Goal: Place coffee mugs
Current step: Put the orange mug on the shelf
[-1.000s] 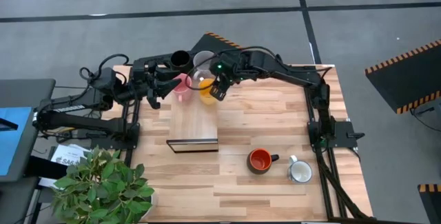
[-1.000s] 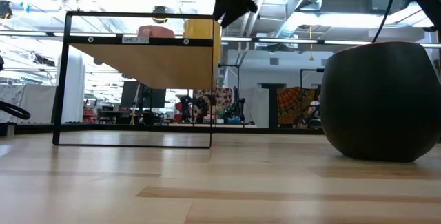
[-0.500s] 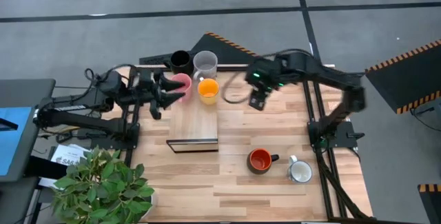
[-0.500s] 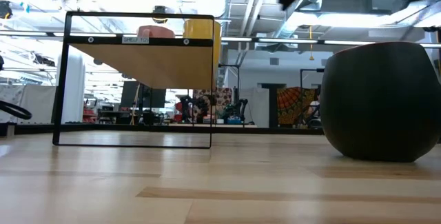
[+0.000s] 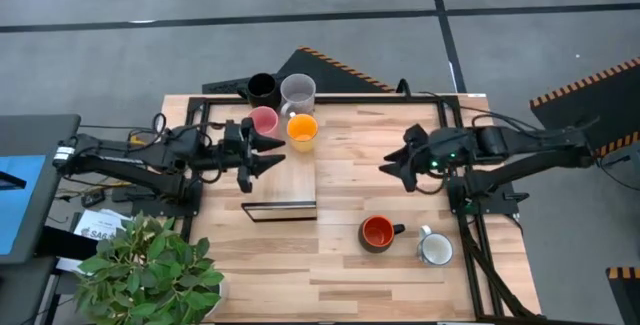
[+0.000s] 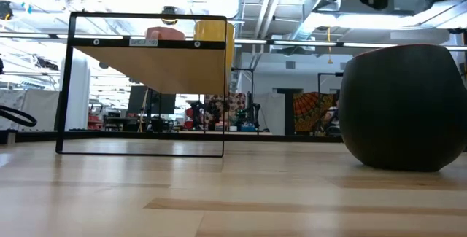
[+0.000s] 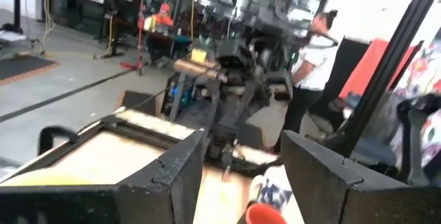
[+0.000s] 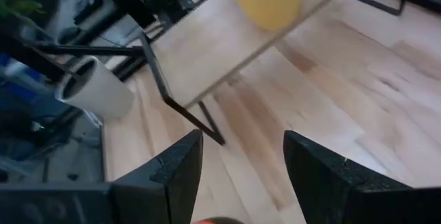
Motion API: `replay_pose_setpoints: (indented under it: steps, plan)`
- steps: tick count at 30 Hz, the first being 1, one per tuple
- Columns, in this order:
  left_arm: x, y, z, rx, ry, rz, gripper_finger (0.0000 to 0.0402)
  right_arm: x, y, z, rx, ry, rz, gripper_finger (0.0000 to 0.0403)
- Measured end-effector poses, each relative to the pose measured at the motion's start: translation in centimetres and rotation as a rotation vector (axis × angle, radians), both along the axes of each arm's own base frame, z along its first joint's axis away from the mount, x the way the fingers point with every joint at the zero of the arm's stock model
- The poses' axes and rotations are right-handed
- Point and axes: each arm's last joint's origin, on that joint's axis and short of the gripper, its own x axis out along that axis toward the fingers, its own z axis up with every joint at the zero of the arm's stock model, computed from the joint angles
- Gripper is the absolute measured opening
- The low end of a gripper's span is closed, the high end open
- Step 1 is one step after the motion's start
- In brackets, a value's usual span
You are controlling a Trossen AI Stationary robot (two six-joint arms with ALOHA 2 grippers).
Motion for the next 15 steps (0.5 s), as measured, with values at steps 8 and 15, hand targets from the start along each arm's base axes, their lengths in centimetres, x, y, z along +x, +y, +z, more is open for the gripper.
replay_pose_setpoints:
  steps: [8,15]
  plan:
    - [-0.1,0.0,0.4,0.015,-0.048,0.005,0.0180,-0.3,0.2,0.1,0.031,-0.025,0.002,0.0227]
    - [-0.1,0.0,0.3,0.016,-0.037,0.007,0.0180,1.9,1.4,-0.4,0.187,0.025,0.192,0.0227]
